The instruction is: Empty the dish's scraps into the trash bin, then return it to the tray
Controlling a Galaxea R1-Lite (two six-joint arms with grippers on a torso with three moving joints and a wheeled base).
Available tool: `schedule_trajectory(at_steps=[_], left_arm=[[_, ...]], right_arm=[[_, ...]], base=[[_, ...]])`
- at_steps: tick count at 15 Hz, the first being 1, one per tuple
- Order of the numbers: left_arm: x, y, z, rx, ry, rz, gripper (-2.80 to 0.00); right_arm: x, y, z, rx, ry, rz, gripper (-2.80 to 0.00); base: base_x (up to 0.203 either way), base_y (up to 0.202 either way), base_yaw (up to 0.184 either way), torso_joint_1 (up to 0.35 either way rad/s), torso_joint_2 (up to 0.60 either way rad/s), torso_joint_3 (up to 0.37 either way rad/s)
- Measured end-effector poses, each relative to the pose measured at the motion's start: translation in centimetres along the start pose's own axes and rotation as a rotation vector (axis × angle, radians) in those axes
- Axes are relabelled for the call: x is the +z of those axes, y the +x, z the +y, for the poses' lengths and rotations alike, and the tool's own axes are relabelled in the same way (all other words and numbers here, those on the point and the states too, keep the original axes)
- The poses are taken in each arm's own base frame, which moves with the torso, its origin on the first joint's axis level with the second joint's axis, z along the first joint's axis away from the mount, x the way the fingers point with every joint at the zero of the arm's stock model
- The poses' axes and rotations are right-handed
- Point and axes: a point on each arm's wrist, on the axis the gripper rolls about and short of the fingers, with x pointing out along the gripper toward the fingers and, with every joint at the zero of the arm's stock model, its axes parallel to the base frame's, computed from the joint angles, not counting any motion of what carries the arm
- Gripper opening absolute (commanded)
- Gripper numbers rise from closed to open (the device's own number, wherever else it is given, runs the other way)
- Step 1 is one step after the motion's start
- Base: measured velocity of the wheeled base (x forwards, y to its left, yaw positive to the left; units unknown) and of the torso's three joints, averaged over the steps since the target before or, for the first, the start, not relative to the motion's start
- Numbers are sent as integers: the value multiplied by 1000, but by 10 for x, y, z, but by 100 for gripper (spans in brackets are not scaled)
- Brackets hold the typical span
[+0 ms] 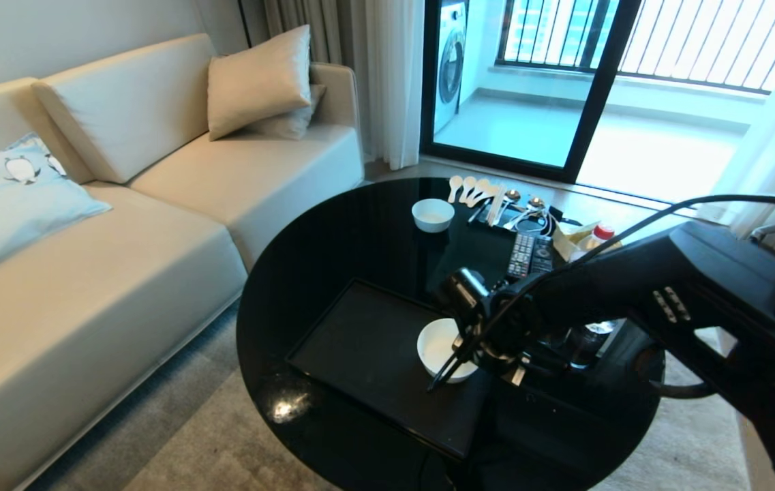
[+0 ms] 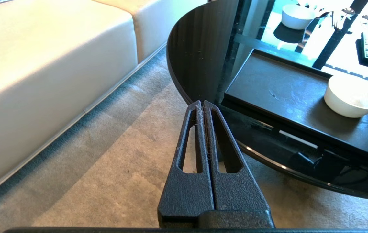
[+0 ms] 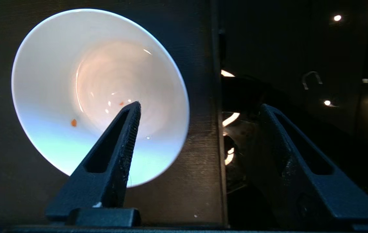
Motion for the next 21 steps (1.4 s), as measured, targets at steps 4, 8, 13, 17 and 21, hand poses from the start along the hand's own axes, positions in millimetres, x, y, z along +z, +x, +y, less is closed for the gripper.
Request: schedule_trajectory(at_steps=[4, 8, 13, 17, 21], left_arm=[[0, 0, 0, 0, 0, 0, -280], [0, 0, 0, 0, 0, 0, -280], [0, 0, 0, 0, 0, 0, -280], [0, 0, 0, 1, 0, -1, -280], [0, 0, 0, 0, 0, 0, -280]], right_arm=[[17, -39, -3, 31, -17, -31, 0], [26, -79, -23, 31, -86, -51, 0], [27, -113, -59, 25, -142, -57, -280], [31, -137, -92, 12, -162, -77, -280], [43, -158, -138, -16, -178, -119, -280]], base=[[0, 0, 0, 0, 0, 0], [0, 0, 0, 0, 0, 0], [0, 0, 0, 0, 0, 0], [0, 0, 0, 0, 0, 0], [0, 0, 0, 0, 0, 0]])
